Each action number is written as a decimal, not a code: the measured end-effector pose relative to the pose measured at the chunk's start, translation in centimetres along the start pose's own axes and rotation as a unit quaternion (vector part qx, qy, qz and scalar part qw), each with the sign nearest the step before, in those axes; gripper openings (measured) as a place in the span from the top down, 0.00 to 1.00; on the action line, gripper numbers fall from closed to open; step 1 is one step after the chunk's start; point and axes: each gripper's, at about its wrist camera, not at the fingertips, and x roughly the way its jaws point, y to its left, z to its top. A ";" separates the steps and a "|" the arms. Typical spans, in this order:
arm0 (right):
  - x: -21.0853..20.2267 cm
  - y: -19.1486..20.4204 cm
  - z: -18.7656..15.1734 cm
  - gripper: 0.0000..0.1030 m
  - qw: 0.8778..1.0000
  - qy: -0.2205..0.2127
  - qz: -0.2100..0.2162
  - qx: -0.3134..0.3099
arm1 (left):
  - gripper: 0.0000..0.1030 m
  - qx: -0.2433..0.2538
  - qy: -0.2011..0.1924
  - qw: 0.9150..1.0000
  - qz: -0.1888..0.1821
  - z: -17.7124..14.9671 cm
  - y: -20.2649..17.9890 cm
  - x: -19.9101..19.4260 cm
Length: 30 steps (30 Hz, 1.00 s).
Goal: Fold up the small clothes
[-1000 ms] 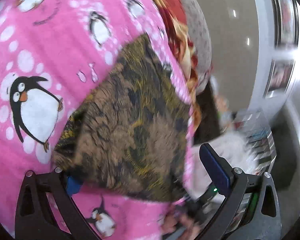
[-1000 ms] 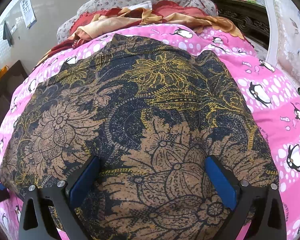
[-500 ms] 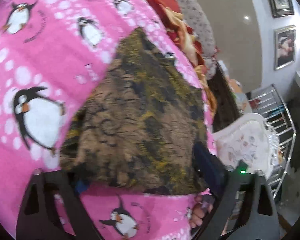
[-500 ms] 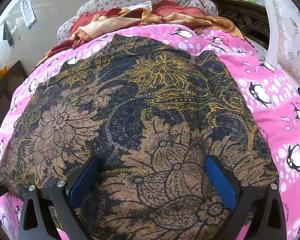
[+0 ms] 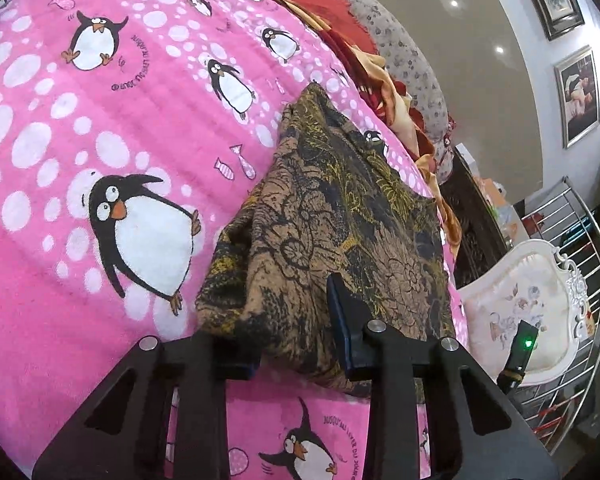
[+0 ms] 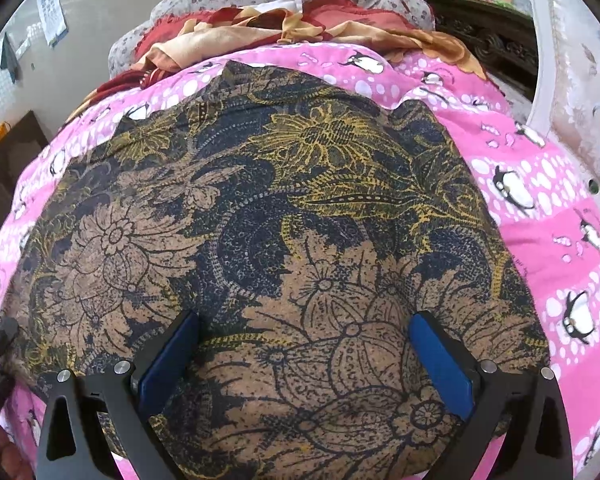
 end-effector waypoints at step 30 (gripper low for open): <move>3.2 28.2 14.2 0.17 0.897 0.069 0.232 -0.370 | 0.93 0.267 -0.102 0.954 0.096 -3.7 -10.4 0.5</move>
